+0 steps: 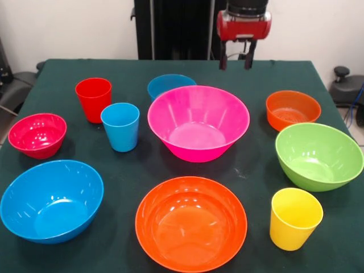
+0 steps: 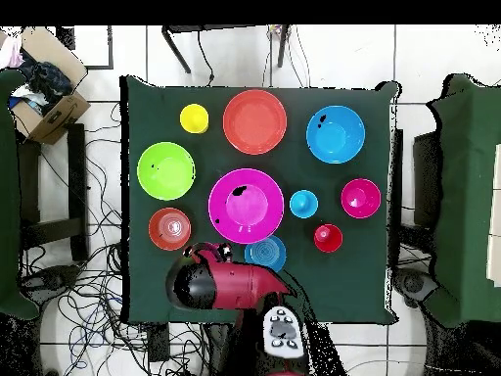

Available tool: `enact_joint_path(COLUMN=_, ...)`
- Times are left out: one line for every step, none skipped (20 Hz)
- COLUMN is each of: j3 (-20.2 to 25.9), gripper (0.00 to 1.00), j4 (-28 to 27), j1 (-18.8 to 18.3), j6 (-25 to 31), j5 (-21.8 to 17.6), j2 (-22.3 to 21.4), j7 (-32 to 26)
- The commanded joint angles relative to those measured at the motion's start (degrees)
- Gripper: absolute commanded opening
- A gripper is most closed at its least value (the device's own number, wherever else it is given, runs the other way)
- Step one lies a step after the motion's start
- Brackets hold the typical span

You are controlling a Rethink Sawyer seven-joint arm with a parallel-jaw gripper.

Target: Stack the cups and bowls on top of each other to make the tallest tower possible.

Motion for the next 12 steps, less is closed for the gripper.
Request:
enact_joint_path(j3=3.8, gripper=1.0, j4=-6.2, j1=-2.4, j6=-4.5, j5=-5.2, j2=9.9, j7=4.0)
enact_joint_path(j3=4.1, gripper=1.0, j4=-6.0, j1=-2.8, j6=-4.8, j5=-5.5, j2=10.0, j7=4.0)
enact_joint_path(j3=4.3, gripper=1.0, j4=-6.1, j1=-2.9, j6=-4.7, j5=-5.6, j2=10.0, j7=4.1)
enact_joint_path(j3=4.4, gripper=1.0, j4=-6.2, j1=-3.0, j6=-4.6, j5=-5.8, j2=10.0, j7=4.1)
enact_joint_path(j3=4.6, gripper=1.0, j4=-5.3, j1=-3.2, j6=-4.8, j5=-6.1, j2=9.5, j7=4.3)
enact_joint_path(j3=4.7, gripper=1.0, j4=-5.2, j1=-3.4, j6=-4.4, j5=-6.3, j2=9.2, j7=4.3)
enact_joint_path(j3=4.6, gripper=1.0, j4=-5.0, j1=-3.3, j6=-4.2, j5=-6.5, j2=8.9, j7=4.6)
enact_joint_path(j3=4.7, gripper=1.0, j4=-5.1, j1=-3.3, j6=-4.0, j5=-6.7, j2=8.8, j7=4.7)
enact_joint_path(j3=4.5, gripper=1.0, j4=-5.5, j1=-3.1, j6=-3.7, j5=-6.8, j2=8.8, j7=4.6)
enact_joint_path(j3=4.3, gripper=1.0, j4=-5.9, j1=-2.9, j6=-3.3, j5=-7.0, j2=8.8, j7=4.5)
enact_joint_path(j3=4.3, gripper=1.0, j4=-6.0, j1=-2.9, j6=-3.3, j5=-7.2, j2=8.7, j7=4.6)
enact_joint_path(j3=4.2, gripper=1.0, j4=-6.0, j1=-2.8, j6=-3.3, j5=-7.4, j2=8.7, j7=4.7)
